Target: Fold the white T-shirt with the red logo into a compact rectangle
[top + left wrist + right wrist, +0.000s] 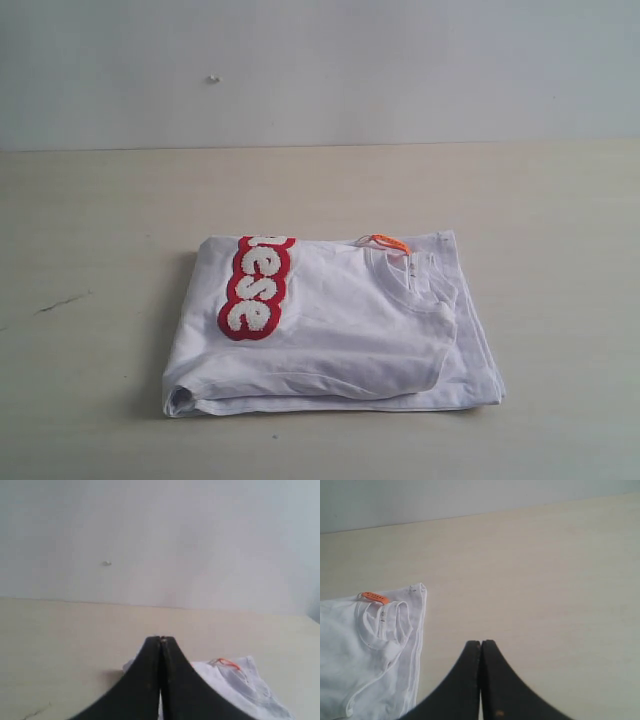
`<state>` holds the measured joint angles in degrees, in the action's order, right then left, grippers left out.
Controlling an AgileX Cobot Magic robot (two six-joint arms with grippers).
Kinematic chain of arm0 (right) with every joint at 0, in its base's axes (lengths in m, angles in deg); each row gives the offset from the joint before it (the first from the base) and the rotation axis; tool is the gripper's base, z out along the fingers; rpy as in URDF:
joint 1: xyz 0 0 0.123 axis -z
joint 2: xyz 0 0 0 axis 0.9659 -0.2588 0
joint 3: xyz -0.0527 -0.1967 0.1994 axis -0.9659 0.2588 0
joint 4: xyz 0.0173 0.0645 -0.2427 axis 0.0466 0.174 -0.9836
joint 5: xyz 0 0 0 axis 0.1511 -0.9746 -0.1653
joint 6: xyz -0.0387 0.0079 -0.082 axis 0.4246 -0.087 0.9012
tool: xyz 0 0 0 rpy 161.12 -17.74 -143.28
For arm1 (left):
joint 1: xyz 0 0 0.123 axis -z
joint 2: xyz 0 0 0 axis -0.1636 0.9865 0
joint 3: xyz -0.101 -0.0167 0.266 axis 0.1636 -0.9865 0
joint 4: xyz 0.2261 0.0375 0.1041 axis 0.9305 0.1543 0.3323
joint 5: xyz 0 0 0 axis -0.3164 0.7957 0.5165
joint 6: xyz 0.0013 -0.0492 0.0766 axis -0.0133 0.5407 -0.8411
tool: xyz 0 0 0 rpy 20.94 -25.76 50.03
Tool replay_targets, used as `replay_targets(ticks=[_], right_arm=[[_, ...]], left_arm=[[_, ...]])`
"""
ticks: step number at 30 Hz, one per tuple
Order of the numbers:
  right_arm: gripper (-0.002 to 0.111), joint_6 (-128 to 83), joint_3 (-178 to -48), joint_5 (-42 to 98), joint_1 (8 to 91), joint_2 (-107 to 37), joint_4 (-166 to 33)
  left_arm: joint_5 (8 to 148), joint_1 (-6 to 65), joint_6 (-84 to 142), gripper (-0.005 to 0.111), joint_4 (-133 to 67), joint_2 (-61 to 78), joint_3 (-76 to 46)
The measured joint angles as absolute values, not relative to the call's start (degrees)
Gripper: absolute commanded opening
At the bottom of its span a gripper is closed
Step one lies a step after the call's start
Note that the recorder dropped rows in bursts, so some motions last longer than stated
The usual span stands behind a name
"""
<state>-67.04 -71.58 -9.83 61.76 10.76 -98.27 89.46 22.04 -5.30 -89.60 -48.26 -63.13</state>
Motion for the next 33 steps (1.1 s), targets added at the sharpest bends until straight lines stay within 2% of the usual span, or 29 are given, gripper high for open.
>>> replay_targets(ticks=[9, 19, 25, 33], right_arm=[[0.0, -67.0, -71.6, -9.8, 61.8, 10.8, -98.3], [0.0, -67.0, -71.6, -9.8, 61.8, 10.8, -98.3], [0.0, -67.0, -71.6, -9.8, 61.8, 10.8, -98.3], [0.0, -67.0, -71.6, -9.8, 61.8, 10.8, -98.3]], left_arm=[[84.5, 22.0, -1.9, 0.0, -88.7, -54.8, -63.1], [82.4, 21.9, 21.3, 0.0, -64.5, -60.6, -63.1], [82.8, 17.6, 30.9, 0.0, -53.8, -60.9, -63.1], [90.9, 12.7, 33.1, 0.0, -44.9, -60.9, -63.1]])
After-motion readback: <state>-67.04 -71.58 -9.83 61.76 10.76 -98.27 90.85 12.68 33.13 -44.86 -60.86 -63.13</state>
